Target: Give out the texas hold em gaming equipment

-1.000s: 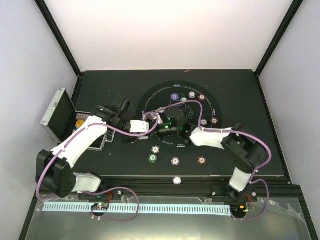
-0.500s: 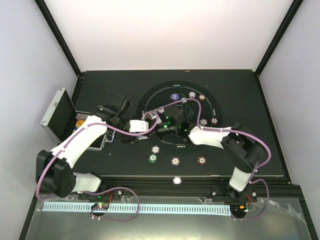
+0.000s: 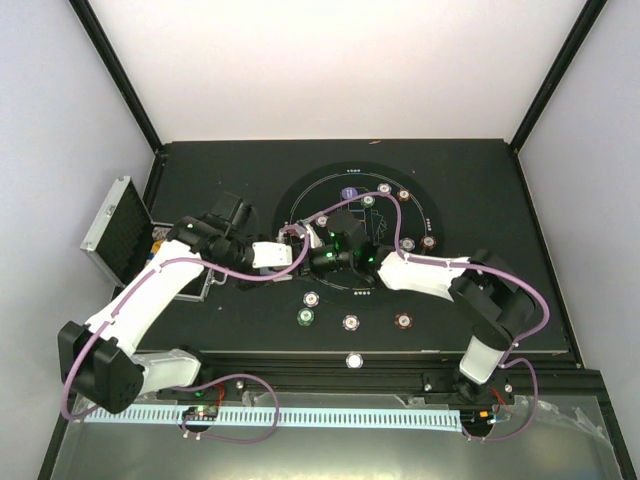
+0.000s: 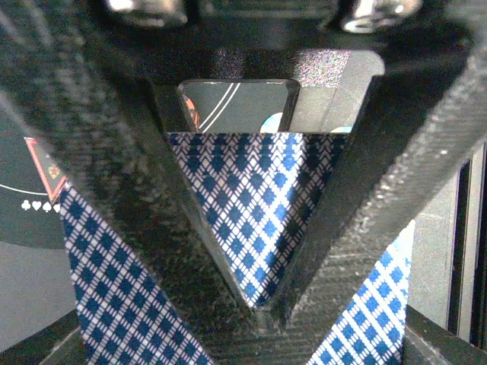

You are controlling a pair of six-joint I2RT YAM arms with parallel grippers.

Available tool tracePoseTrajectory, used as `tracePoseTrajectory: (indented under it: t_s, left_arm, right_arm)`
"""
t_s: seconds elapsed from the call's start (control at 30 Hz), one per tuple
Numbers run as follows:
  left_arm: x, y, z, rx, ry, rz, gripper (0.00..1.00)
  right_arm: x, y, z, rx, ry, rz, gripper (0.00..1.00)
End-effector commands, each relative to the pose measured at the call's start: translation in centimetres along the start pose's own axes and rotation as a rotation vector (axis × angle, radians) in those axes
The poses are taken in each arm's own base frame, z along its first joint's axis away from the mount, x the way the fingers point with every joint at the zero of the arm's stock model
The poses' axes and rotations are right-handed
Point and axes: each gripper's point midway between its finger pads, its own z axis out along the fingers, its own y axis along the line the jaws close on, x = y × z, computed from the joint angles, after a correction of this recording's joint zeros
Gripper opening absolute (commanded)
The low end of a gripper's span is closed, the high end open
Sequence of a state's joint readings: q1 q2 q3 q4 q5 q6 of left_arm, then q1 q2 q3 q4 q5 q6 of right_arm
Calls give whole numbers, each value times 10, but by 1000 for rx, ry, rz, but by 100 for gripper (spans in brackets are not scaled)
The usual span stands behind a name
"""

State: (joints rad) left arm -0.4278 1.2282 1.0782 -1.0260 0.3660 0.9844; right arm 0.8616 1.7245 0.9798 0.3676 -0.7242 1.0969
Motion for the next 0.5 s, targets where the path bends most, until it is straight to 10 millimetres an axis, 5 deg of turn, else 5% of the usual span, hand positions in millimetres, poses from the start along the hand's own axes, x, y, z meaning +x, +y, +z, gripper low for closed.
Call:
tracePoseTrajectory:
  t_s: [0.0,0.33,0.47]
  left_arm:
    - [-12,-8,-15,-4,-49,17,1]
    - [4,-7,-5,-36,3,10,2]
    - [-3,-5,-8,-56,-41,1,2]
  right_arm:
    - [7,-37,-4,137,7,51,44]
    - [14,-32,-12,117,10,55,46]
    - [13,-20,-13,43,-2,78,25]
